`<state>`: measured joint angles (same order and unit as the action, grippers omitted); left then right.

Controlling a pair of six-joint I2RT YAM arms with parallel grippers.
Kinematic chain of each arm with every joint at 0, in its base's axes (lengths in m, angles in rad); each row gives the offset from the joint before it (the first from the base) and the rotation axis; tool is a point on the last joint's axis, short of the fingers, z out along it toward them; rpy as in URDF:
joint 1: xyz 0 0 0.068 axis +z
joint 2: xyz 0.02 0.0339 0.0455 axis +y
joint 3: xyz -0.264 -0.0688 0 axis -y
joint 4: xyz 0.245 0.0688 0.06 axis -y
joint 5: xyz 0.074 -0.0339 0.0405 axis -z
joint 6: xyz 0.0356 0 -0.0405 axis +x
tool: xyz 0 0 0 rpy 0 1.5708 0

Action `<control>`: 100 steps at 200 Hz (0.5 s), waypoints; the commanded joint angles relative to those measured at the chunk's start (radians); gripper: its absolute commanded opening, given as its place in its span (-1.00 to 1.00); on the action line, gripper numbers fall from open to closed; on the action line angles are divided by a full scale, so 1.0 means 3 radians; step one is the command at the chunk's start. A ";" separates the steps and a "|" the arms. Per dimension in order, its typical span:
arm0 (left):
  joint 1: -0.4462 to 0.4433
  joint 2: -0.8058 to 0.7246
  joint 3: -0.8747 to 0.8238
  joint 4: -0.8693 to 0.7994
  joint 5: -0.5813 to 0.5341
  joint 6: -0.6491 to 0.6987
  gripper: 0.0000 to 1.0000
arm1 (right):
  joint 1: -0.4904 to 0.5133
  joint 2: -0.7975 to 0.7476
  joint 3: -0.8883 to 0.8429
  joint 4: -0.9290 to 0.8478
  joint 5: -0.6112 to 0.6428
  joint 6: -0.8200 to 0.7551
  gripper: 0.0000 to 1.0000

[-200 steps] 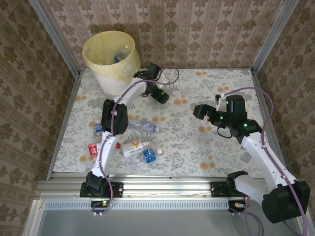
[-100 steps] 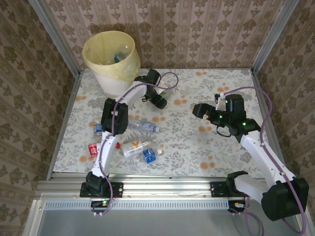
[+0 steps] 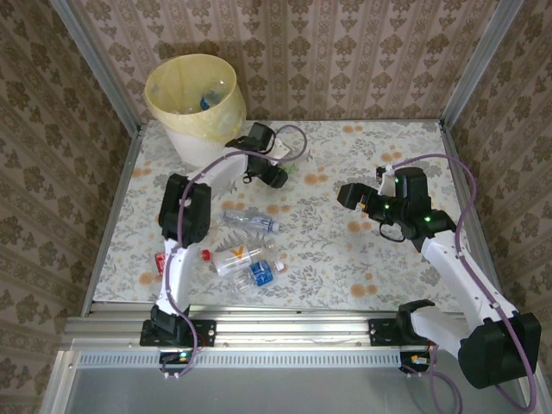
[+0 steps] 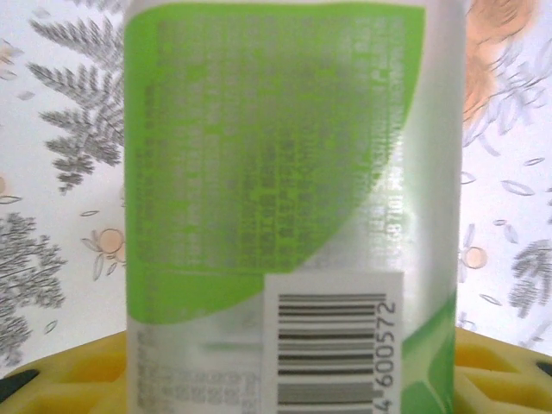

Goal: Throw the plastic bottles in the bin

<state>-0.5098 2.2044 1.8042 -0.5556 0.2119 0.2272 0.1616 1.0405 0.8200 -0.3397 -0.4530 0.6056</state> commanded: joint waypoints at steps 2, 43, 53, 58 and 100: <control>-0.0017 -0.0450 -0.0237 0.0411 0.0136 -0.0132 0.12 | -0.0017 -0.0058 -0.0062 0.0066 -0.0060 0.0027 1.00; -0.0036 -0.1259 -0.0913 0.1087 0.0185 -0.0336 0.05 | -0.0017 -0.0057 -0.0074 0.0107 -0.0085 0.0046 1.00; -0.0049 -0.1470 -0.1072 0.1275 0.0174 -0.0387 0.03 | -0.0017 -0.0053 -0.0078 0.0118 -0.0088 0.0048 1.00; -0.0057 -0.1552 -0.1154 0.1354 0.0186 -0.0410 0.03 | -0.0017 -0.0048 -0.0079 0.0125 -0.0091 0.0047 1.00; -0.0035 -0.2245 -0.1445 0.1705 -0.0066 -0.0572 -0.01 | -0.0018 0.0004 -0.0075 0.0182 -0.0124 0.0065 1.00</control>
<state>-0.5224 1.6302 1.4117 -0.1680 0.2344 0.1078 0.1616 1.0401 0.8089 -0.3187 -0.4591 0.6098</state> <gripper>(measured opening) 0.555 0.999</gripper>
